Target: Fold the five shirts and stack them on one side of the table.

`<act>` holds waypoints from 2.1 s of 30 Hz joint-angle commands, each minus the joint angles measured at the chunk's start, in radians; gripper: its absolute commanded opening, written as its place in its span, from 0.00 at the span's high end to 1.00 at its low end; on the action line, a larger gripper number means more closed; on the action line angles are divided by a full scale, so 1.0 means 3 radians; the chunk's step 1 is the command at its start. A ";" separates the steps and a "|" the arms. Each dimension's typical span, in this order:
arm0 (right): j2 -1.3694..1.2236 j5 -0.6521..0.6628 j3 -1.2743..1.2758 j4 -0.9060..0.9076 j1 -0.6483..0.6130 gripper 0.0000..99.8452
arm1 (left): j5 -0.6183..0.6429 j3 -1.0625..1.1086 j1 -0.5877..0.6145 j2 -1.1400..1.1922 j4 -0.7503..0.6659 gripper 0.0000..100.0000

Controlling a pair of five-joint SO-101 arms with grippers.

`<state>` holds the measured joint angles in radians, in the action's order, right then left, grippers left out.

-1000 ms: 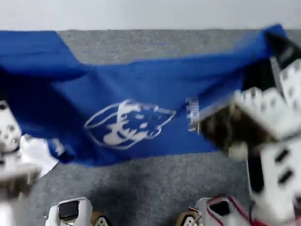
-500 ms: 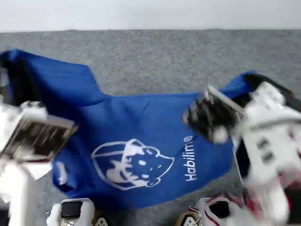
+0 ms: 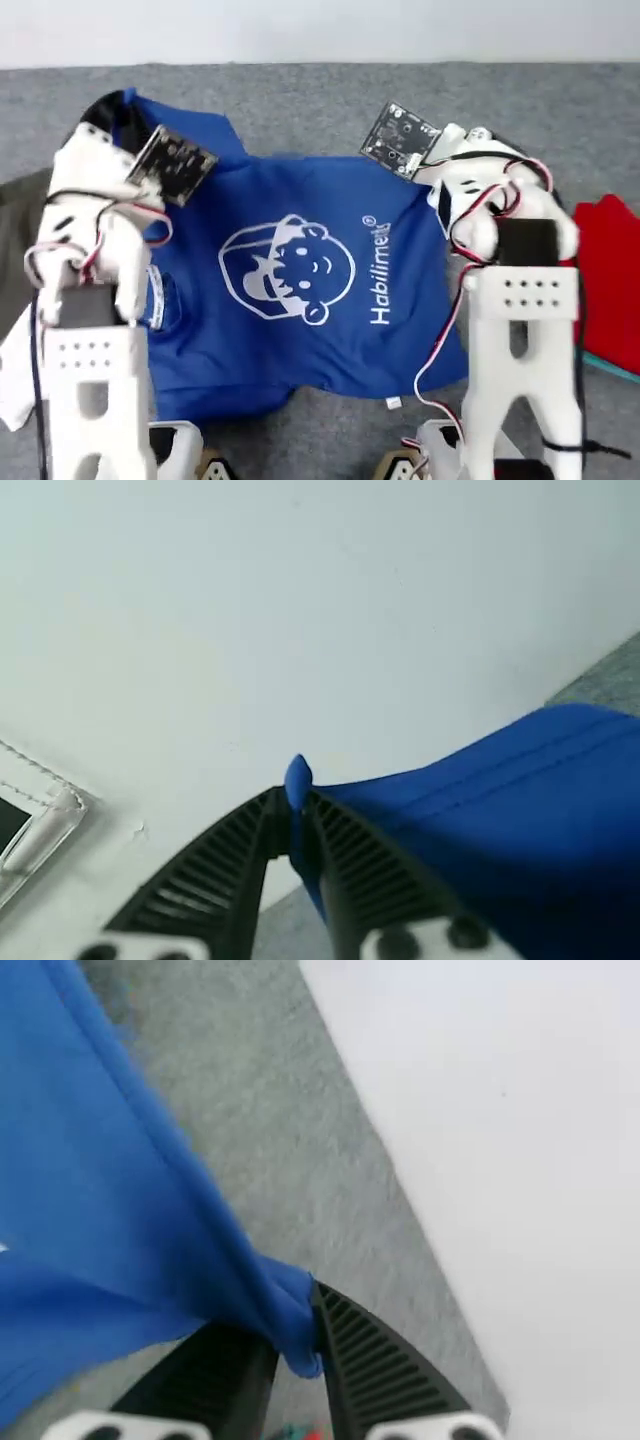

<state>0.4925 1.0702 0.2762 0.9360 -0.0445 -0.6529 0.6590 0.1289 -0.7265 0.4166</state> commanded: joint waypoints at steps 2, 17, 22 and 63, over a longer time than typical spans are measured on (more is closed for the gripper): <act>-0.0105 0.0046 0.0256 -0.0785 0.0074 0.99 | -0.0061 -0.0391 -0.0020 0.0711 -0.0430 0.99; -0.1143 0.0261 0.0317 -0.2984 0.0207 0.99 | -0.0061 -0.2488 -0.0164 0.2854 -0.0491 0.99; -0.1414 0.0261 0.0317 -0.3496 0.0202 0.99 | -0.0061 -0.3041 -0.0184 0.3299 -0.0491 0.99; -0.0719 0.0327 0.0297 0.0018 0.0243 0.99 | -0.0046 -0.3946 -0.0102 0.3478 0.4363 0.99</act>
<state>0.2317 1.1592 0.3821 0.9605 0.0153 -0.6667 -0.4764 0.0629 0.3506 1.7208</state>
